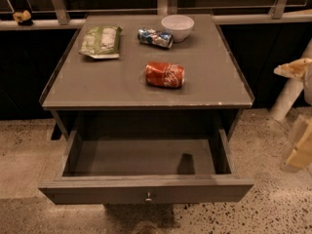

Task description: Close top drawer

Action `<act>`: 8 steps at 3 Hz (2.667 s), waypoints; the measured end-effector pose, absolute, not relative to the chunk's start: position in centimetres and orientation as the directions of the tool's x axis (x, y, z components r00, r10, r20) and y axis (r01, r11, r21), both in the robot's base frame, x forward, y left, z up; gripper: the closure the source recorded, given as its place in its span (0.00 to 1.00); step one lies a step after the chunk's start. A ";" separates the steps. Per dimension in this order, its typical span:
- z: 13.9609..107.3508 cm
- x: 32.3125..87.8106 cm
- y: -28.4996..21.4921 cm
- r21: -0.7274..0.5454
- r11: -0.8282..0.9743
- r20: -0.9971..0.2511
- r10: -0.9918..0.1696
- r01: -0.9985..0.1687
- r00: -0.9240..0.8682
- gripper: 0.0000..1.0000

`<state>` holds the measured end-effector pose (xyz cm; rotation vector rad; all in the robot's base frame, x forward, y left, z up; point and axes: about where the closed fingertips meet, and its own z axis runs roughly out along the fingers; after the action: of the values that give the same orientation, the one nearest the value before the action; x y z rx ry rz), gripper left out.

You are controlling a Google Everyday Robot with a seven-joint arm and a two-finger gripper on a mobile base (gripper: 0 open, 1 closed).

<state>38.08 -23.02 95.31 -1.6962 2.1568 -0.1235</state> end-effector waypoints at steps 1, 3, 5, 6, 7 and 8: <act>91.3 35.4 -24.1 -0.301 0.259 -0.273 -0.945 -0.918 -0.177 0.00; 82.2 32.4 -25.8 -0.232 0.302 -0.298 -0.927 -0.925 -0.228 0.00; 77.6 32.0 -26.2 -0.151 0.349 -0.243 -0.920 -0.925 -0.308 0.00; 75.5 30.4 -26.7 -0.115 0.392 -0.274 -0.896 -0.913 -0.350 0.00; 71.4 28.8 -26.4 -0.047 0.421 -0.305 -0.870 -0.906 -0.388 0.00; 66.8 28.1 -24.7 0.030 0.393 -0.312 -0.870 -0.919 -0.383 0.00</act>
Offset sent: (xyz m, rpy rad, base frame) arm -0.0696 -0.0341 -0.1416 0.0937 0.0325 0.0050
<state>28.14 -24.74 66.78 -1.5793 2.4070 0.2905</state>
